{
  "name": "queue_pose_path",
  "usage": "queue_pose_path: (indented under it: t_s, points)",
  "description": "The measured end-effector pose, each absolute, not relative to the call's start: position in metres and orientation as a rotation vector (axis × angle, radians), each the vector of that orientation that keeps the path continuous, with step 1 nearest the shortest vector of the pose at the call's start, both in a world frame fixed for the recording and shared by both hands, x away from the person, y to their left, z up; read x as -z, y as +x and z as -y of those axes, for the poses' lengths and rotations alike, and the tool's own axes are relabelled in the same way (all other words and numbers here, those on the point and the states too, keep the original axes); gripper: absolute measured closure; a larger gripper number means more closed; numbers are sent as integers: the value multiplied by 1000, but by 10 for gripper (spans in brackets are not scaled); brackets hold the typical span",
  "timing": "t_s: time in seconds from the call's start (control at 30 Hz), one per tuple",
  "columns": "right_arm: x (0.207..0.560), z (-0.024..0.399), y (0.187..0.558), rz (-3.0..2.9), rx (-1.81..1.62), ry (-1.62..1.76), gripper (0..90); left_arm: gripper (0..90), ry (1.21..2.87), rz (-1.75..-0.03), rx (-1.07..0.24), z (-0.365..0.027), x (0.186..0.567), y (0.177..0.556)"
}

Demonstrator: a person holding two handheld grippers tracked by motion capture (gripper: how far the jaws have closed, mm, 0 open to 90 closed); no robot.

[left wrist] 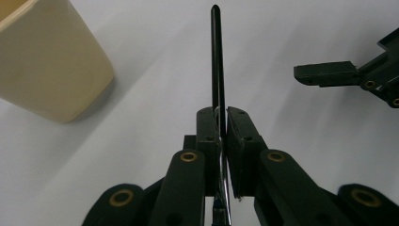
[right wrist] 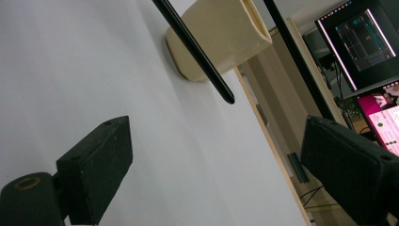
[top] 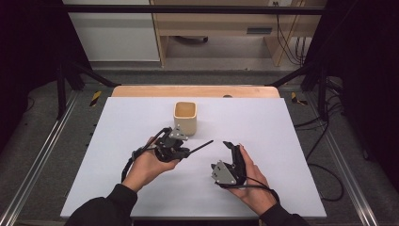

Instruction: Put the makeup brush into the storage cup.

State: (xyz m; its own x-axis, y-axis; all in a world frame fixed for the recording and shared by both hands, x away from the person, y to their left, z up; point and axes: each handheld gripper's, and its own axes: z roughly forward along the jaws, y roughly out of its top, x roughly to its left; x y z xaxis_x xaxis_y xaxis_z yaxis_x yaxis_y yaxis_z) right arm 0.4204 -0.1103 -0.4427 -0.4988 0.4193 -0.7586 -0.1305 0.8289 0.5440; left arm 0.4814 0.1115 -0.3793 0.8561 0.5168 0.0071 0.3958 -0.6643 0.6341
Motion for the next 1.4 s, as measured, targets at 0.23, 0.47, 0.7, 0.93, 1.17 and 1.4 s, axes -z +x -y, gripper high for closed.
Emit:
queue_pose_path:
  t_s: [0.23,0.47,0.7,0.93,1.17,1.4]
  points:
    - [441,105,422,-1970,-660,145,138,839,2386,-654,-242,-110,378,481]
    - [440,97,420,-1945,-647,71,134,839,2392,-632,-224,-104,378,481]
    - [446,88,421,-1935,-597,-6,156,839,2399,-599,-215,-96,376,477]
    - [447,83,421,-1930,-571,-75,260,839,2407,-584,-205,-92,375,476]
    - [447,81,421,-1940,-541,-134,422,839,2408,-570,-194,-88,373,474]
    - [446,82,420,-1927,-512,-215,547,839,2418,-555,-194,-85,373,473]
